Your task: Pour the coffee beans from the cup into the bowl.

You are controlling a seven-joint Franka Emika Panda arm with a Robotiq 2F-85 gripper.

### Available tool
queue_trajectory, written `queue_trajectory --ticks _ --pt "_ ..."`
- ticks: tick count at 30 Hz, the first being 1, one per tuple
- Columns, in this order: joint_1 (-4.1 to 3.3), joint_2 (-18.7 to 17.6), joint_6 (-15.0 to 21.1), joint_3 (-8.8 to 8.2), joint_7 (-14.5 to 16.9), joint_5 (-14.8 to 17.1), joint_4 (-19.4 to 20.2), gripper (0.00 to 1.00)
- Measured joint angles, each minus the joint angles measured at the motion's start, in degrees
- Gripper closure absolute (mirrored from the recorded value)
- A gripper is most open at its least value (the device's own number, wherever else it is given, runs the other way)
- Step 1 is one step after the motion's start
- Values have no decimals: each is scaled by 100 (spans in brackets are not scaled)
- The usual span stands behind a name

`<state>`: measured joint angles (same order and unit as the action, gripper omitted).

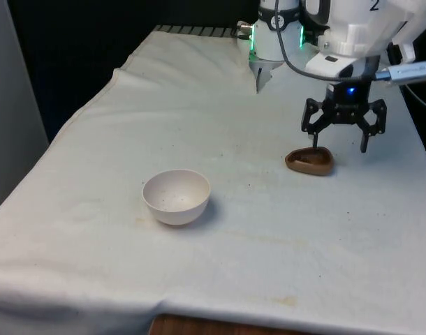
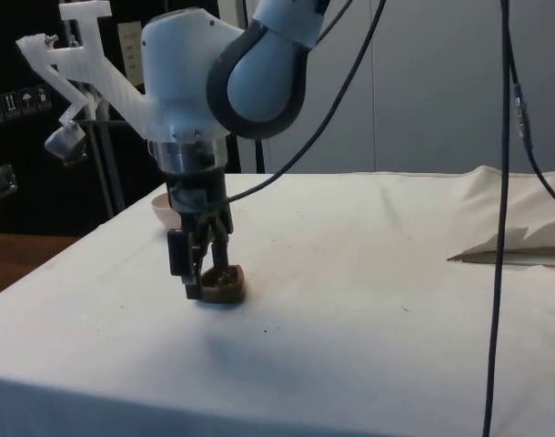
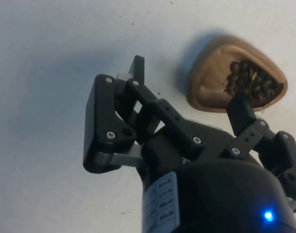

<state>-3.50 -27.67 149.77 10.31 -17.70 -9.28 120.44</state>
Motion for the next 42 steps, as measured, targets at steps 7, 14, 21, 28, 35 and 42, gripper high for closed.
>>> queue_trajectory --ticks 7,14,21,28,35,42 --pt "-6 -23 0 0 0 -6 -34 0" --pt "-11 -29 -6 11 0 -6 -29 0" --pt "-34 -109 0 17 -258 -309 -52 0" --pt "-52 -178 -6 23 -716 -854 -97 0" --pt "-57 -178 -17 34 -1003 -1197 -103 0" --pt "-57 -183 -17 46 -1043 -1238 -109 0"
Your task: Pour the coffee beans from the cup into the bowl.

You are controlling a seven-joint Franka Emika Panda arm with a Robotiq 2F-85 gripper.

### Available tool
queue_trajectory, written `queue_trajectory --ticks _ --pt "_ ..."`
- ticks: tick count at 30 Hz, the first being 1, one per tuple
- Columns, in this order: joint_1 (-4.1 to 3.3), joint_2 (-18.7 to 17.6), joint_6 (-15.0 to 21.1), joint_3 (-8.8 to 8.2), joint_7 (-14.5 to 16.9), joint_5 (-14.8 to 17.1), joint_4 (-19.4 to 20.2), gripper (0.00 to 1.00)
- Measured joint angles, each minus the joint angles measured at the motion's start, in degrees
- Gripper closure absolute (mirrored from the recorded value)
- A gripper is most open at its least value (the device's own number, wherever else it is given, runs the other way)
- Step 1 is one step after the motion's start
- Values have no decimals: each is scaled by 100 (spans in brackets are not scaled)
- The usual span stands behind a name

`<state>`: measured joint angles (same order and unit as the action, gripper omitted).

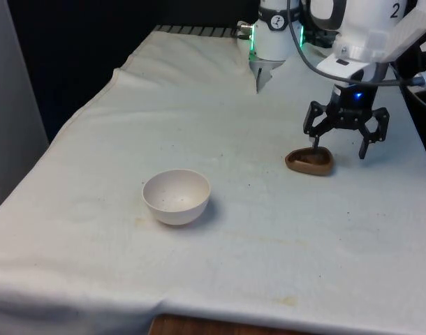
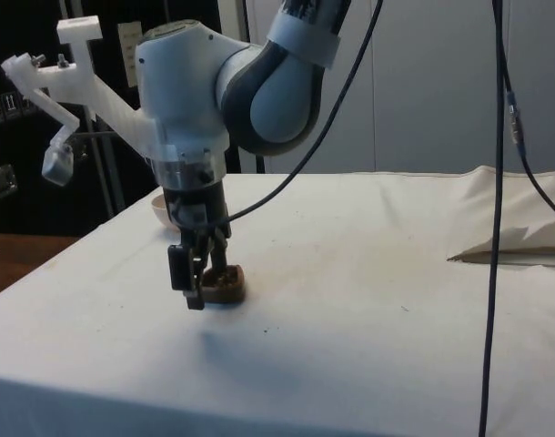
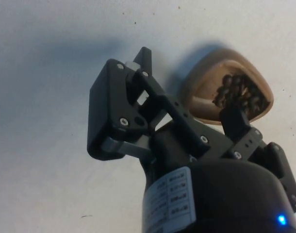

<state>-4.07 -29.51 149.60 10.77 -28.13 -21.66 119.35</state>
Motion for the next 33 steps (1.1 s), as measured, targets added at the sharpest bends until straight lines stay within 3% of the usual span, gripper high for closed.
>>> queue_trajectory --ticks 33 --pt "-17 -149 52 -6 -103 -166 -46 0"
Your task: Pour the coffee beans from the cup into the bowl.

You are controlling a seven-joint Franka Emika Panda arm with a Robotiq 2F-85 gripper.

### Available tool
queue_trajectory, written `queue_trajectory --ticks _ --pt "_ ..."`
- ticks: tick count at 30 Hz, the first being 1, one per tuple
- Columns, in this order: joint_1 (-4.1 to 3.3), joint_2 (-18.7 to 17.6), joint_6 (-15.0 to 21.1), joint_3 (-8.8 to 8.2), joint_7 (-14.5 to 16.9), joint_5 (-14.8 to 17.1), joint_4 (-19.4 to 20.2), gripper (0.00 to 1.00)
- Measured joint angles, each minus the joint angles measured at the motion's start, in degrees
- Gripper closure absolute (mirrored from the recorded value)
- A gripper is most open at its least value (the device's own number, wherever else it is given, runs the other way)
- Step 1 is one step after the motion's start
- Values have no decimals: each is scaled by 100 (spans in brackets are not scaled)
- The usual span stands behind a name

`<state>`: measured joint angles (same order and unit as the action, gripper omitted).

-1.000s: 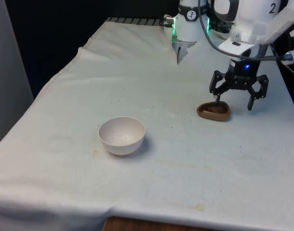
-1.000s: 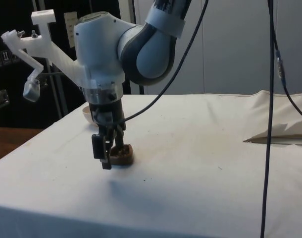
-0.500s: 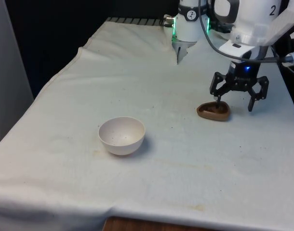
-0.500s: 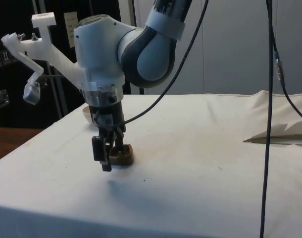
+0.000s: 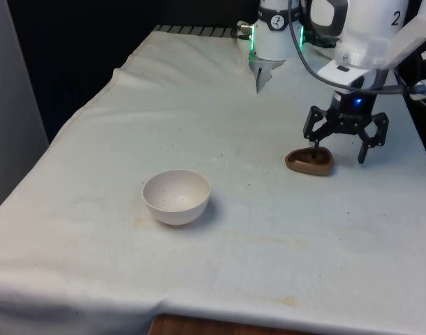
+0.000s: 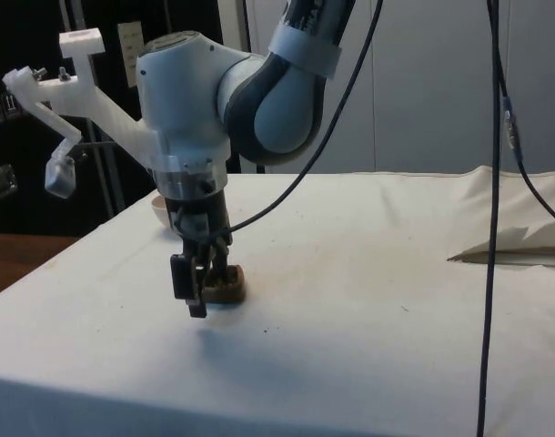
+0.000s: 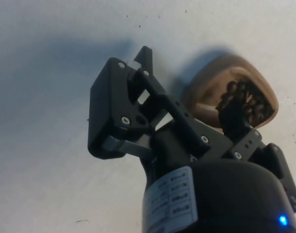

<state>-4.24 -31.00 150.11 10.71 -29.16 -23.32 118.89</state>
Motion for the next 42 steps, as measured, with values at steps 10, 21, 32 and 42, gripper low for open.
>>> queue_trajectory --ticks 10,21,32,42 --pt "0 6 0 -6 -40 -69 -23 1" --pt "0 6 0 -6 -40 -74 -29 56" --pt "0 6 6 -6 -40 -80 -29 100" --pt "6 11 -6 -6 -40 -80 -29 100"
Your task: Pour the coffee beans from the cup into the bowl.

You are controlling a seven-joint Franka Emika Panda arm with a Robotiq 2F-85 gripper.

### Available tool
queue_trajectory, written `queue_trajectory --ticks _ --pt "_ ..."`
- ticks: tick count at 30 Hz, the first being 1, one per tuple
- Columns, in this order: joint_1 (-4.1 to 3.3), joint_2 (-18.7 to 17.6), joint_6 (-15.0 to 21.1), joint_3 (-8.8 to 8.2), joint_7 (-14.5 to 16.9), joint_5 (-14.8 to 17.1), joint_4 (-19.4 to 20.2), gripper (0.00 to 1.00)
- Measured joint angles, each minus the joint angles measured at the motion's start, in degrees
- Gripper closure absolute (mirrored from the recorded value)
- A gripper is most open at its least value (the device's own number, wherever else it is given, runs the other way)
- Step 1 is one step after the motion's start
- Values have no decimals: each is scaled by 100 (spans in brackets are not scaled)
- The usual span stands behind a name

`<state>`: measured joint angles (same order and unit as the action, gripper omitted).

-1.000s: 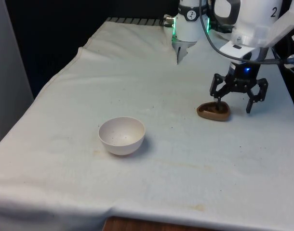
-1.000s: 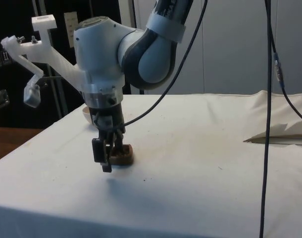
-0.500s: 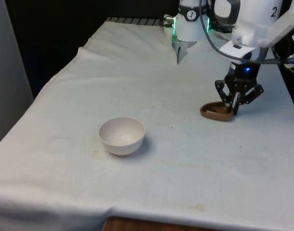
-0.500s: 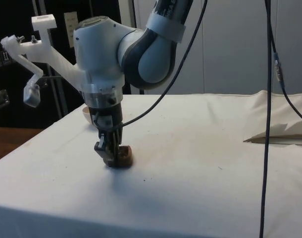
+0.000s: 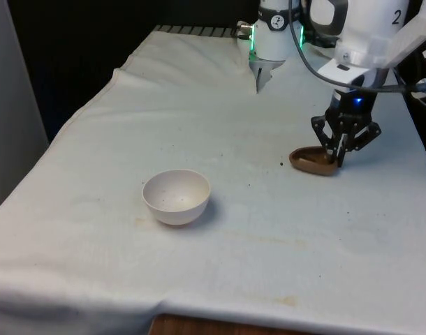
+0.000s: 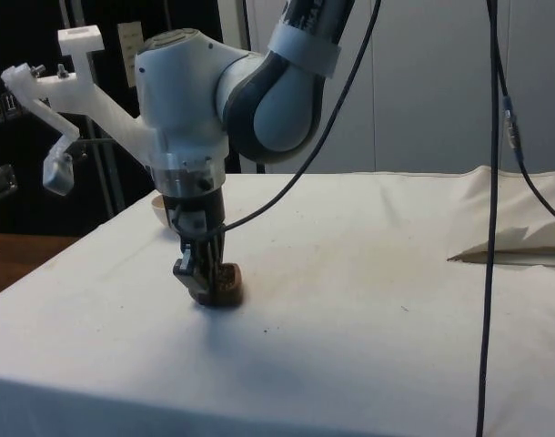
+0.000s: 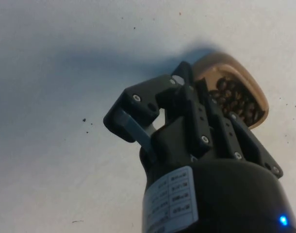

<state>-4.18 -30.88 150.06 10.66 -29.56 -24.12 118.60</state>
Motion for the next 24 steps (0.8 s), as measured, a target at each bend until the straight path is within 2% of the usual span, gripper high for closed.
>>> queue_trajectory --ticks 5,15,24 --pt "40 126 -46 0 52 0 0 100" --pt "74 401 -275 0 143 6 -6 100" --pt "132 521 -579 0 292 34 -235 100"
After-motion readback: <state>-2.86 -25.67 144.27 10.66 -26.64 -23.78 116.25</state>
